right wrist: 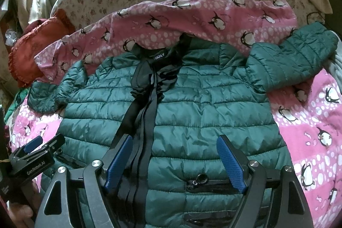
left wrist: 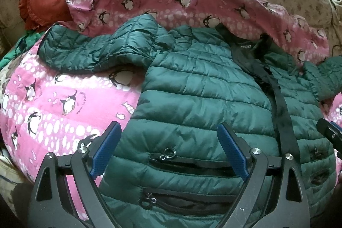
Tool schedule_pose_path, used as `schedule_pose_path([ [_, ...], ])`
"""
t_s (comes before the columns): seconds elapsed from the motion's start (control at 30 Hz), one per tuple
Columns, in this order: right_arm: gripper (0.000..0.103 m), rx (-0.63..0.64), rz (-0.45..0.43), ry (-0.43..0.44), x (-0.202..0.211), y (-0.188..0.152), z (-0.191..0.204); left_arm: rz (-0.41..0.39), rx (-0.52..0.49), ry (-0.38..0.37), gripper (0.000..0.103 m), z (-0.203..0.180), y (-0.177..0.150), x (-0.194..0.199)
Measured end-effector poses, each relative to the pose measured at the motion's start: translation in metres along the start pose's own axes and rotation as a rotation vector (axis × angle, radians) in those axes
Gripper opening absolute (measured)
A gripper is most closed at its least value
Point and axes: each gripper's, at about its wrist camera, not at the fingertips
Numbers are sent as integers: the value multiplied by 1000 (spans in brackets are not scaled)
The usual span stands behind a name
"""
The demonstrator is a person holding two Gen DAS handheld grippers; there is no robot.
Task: Fold large clothes
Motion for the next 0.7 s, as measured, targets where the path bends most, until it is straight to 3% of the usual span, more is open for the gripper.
schedule_pose_path([
  [0.7,79,-10,32,11,-19,18,10,12,19,10,91,6,10,-6],
])
Point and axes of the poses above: each gripper's, at about its wrist camera, not at the fingertips, and x roughly against the way its jaws point, z to its left, y to its top, and after that the axes turned 3 degrees about -y, right-handed
